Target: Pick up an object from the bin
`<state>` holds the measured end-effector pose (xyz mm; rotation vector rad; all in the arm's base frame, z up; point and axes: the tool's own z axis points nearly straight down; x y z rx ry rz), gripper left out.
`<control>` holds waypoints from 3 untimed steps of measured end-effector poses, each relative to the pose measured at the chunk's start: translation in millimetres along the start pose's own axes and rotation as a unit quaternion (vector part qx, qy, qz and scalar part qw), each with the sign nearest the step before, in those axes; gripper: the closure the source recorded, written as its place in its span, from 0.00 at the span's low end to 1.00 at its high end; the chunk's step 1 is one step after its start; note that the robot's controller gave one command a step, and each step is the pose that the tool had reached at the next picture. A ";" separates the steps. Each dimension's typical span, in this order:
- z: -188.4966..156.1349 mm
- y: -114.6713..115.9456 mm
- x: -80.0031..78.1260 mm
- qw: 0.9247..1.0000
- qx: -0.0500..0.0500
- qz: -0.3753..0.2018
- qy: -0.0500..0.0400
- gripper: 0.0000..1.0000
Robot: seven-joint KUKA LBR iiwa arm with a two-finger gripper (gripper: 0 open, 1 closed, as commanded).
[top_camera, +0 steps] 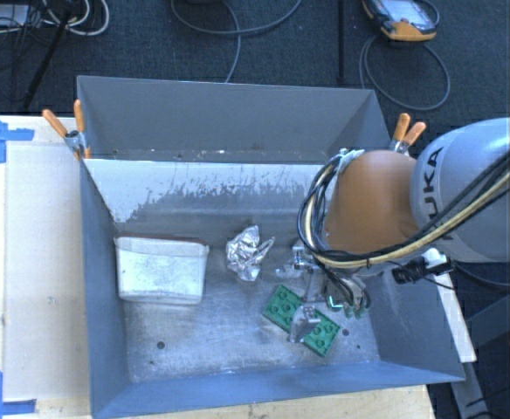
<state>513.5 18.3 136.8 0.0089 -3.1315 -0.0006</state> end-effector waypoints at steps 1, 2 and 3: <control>61.5 -44.4 -24.8 1.000 -0.003 0.002 -0.005 0.00; 58.6 -44.8 -26.5 1.000 -0.001 0.001 -0.009 1.00; -100.1 -48.3 -26.0 1.000 0.000 0.013 -0.009 1.00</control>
Offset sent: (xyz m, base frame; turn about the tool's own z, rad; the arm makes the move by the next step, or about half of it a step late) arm 0.0217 -0.0461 -0.0654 -0.0002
